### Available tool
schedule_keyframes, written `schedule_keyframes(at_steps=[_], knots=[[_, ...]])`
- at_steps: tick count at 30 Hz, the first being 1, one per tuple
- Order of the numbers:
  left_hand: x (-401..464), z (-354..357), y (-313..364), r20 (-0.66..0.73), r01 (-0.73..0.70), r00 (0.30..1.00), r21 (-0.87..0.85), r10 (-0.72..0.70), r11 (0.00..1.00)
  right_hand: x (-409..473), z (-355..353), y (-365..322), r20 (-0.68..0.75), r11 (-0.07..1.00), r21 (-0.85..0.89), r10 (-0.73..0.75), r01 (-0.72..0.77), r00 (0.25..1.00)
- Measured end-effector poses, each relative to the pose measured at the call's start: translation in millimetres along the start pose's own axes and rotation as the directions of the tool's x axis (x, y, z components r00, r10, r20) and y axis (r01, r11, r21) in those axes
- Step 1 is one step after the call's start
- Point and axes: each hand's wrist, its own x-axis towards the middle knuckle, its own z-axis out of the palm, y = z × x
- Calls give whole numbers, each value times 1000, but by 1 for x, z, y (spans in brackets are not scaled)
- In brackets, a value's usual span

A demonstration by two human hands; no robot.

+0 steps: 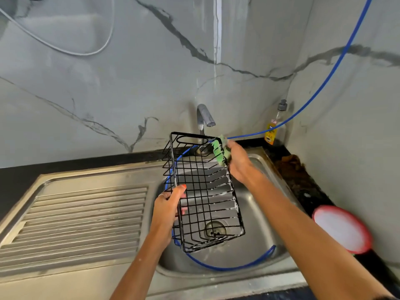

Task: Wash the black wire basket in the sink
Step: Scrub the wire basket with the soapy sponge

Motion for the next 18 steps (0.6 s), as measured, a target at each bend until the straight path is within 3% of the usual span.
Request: schedule_keyframes(at_steps=[3,7,12,15,18], knots=[[-2,1,3,-3,-6,1000,12,6,1000,5,-10,3,-33,990,132,53,-49,998],[-3,4,6,-5,-37,999,27,38,999,7,-13,3,-16,994,91,64,-62,998],[-6,3,1,-11,-50,999,97,52,994,2,3,-14,-38,969,-245,-30,20,999],[-6,4,3,-70,-110,990,130,120,985,-14,13,-14,-85,789,-607,-187,98,979],[-3,7,10,-138,-133,978,146,153,980,-30,16,7,-53,601,-787,-289,138,956]])
